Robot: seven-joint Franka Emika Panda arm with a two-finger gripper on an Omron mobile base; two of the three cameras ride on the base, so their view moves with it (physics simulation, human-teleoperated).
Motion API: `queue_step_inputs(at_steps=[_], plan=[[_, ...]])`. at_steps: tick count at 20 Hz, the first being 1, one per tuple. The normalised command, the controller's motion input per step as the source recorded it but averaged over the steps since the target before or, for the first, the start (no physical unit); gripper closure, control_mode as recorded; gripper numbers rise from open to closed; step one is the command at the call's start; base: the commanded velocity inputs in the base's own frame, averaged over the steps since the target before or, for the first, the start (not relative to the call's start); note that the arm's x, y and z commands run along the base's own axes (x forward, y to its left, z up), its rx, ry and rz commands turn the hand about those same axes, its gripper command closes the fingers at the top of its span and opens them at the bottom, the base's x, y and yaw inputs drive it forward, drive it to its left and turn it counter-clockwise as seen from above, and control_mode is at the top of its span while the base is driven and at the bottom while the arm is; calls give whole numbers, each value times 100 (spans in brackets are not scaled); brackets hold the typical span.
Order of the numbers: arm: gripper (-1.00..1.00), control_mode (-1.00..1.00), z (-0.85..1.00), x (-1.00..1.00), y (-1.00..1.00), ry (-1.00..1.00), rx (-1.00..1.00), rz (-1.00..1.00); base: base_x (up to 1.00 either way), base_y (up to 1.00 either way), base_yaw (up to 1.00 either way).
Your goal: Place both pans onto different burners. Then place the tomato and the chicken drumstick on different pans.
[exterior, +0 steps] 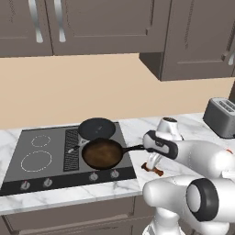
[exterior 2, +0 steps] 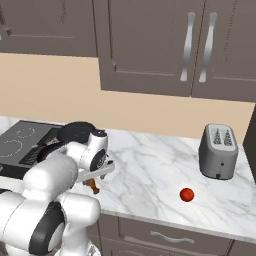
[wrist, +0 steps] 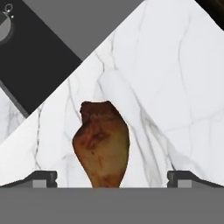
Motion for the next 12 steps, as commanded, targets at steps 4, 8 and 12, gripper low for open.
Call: queue_step_inputs(at_steps=[4, 8, 12], plan=[[-100, -100, -45, 0, 11, 0, 0, 0, 0, 0, 0], [-100, -100, -45, 0, 16, 0, 0, 0, 0, 0, 0], [-100, -100, -48, -2, 19, 0, 0, 0, 0, 0, 0]])
